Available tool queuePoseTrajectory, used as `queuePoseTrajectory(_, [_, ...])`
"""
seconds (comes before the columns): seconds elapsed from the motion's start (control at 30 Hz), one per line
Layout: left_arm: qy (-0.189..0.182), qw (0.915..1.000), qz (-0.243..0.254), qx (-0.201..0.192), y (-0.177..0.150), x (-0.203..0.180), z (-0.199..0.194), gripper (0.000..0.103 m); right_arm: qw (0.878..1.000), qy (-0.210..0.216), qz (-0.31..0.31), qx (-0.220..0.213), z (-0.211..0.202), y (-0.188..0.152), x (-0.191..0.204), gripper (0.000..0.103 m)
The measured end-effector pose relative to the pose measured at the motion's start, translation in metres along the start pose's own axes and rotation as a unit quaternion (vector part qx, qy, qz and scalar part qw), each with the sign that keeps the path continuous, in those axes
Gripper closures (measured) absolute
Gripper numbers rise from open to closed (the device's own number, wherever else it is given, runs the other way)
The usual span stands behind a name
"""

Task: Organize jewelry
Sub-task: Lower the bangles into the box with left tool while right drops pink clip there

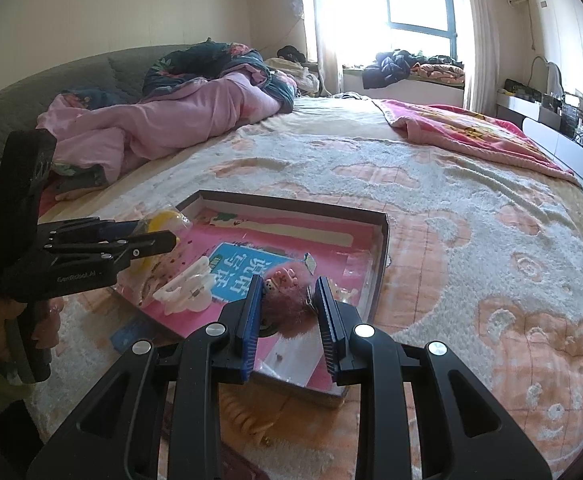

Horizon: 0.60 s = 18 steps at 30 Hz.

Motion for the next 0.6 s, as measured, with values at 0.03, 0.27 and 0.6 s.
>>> queuePoseTrajectory(0.03, [0.001,1.0000,-0.001,0.001,0.001,0.001,0.002,0.069,1.000,0.000,0.000,0.001,0.003,0.001,0.000,0.078])
queuePoseTrajectory(0.27, [0.015,0.9996,-0.012,0.022,0.003,0.018,0.023,0.069,1.000,0.002,-0.003,0.014,0.021,0.005,0.004,0.078])
queuePoseTrajectory(0.6, [0.026,0.9985,-0.027,0.040,-0.004,0.038,0.040,0.069,0.999,0.009,-0.027,0.039,0.049,0.003,0.021,0.078])
Point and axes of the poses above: each gripper's, at about its wrist camera, not at the fingertips, and z roughly the way its jaws point, x to its left, y to its top, the point moved 4 cm from there along z, roughly the way its jaws point, and after that the axes turned 10 degrees about z, right-handed, at the moved point
